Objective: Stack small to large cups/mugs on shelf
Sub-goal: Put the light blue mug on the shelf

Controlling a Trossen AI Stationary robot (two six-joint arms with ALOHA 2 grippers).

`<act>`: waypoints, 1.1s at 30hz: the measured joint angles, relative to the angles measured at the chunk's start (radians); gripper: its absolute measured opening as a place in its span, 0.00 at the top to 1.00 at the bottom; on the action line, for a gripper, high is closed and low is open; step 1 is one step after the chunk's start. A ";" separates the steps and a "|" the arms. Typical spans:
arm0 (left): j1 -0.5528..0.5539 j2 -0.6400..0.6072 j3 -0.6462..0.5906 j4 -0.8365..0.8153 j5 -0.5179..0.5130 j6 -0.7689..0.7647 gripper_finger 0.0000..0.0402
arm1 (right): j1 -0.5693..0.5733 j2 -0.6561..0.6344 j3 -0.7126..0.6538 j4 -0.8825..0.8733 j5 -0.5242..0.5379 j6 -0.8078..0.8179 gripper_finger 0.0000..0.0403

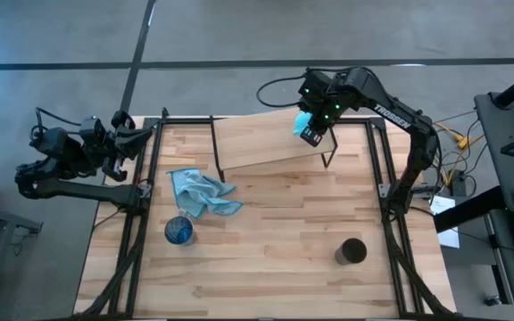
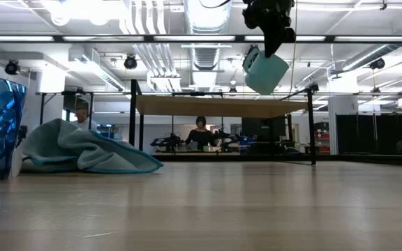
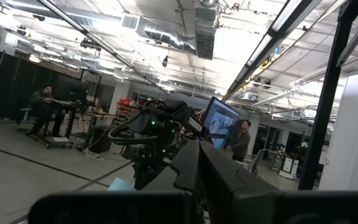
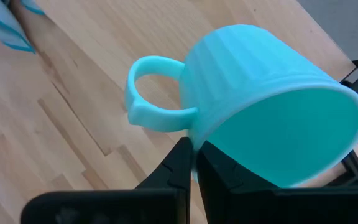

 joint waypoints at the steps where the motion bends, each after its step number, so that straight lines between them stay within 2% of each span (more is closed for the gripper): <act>1: 0.000 0.000 0.000 0.000 0.000 0.000 1.00 | 0.000 0.000 0.000 -0.001 0.000 0.000 0.97; 19: 0.000 0.000 0.000 0.000 0.000 0.000 1.00 | 0.000 0.000 -0.019 -0.001 -0.009 -0.010 0.96; 29: 0.000 0.000 0.000 0.000 0.000 0.000 1.00 | 0.002 -0.002 -0.024 -0.001 -0.008 -0.054 0.73; 33: 0.000 0.000 0.000 0.000 0.000 0.000 1.00 | 0.002 -0.002 -0.024 -0.001 -0.008 -0.057 0.71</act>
